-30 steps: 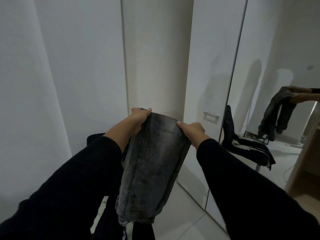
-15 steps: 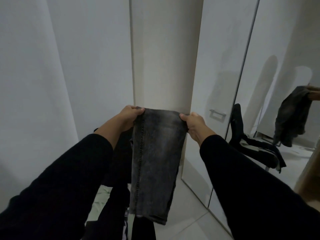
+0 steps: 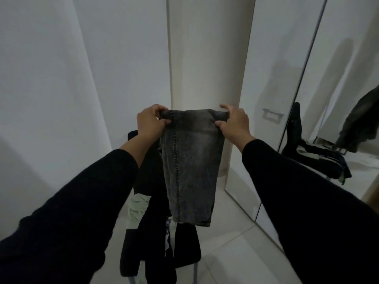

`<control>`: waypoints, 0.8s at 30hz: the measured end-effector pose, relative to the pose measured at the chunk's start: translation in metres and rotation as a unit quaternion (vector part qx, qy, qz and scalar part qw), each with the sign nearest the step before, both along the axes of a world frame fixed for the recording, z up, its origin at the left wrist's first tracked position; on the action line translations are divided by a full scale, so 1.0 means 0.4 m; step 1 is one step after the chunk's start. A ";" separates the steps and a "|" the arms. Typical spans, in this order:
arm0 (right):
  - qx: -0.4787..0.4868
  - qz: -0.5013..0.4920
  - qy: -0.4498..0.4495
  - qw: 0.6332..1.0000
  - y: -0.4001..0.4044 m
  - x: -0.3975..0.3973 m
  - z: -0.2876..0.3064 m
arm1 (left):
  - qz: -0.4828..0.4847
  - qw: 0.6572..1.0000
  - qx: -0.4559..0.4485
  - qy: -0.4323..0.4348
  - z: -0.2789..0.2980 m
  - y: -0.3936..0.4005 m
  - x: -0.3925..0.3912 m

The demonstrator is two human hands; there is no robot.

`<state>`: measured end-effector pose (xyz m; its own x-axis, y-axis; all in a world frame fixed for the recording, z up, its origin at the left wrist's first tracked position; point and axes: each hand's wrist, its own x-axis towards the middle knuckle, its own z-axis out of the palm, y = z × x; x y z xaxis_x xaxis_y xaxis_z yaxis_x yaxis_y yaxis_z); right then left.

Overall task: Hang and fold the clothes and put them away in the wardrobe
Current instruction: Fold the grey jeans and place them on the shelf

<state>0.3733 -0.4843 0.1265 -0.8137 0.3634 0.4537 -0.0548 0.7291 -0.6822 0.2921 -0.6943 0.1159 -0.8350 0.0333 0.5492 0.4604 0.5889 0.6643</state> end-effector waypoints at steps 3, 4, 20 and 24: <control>0.083 -0.054 -0.018 0.995 -0.069 0.010 -0.012 | 0.018 0.999 -0.022 0.021 -0.009 -0.048 0.014; 0.095 -0.068 -0.023 0.993 -0.092 0.016 -0.015 | 0.019 0.999 -0.034 0.028 -0.010 -0.067 0.015; -0.113 0.112 -0.203 0.966 -0.227 -0.096 -0.149 | -0.021 0.974 -0.210 -0.082 -0.099 -0.301 -0.031; -0.102 0.111 -0.256 0.955 -0.235 -0.189 -0.276 | -0.019 0.965 -0.212 -0.156 -0.241 -0.305 -0.102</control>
<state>0.2976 -0.5783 0.0161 -0.9773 0.1939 -0.0859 0.1857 0.5867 -0.7883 0.2512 -0.8165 0.0195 -0.9514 0.2329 0.2017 0.3031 0.8244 0.4780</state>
